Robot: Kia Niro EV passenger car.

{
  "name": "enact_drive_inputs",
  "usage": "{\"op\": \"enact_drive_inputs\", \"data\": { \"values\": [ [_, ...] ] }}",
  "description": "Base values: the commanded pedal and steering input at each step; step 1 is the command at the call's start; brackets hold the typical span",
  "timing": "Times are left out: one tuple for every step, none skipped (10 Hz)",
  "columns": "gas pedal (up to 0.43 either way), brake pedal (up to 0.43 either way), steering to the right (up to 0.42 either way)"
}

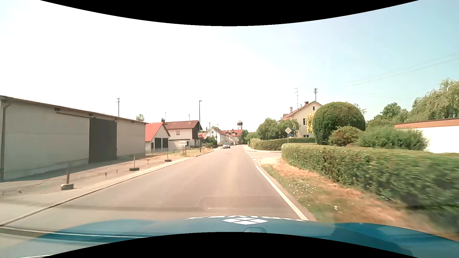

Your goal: Follow the waypoints while adhering to traffic rules and regulations

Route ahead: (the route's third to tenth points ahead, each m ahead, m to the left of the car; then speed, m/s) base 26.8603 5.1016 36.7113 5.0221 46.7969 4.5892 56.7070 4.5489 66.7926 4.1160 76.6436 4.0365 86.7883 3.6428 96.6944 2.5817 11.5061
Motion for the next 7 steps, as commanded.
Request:
{"op": "enact_drive_inputs", "data": {
  "values": [
    [0.150,0.000,-0.004],
    [0.150,0.000,-0.005],
    [0.150,0.000,-0.004],
    [0.150,0.000,0.003],
    [0.150,0.000,0.004],
    [0.150,0.000,0.003],
    [0.150,0.000,0.002]
  ]
}}
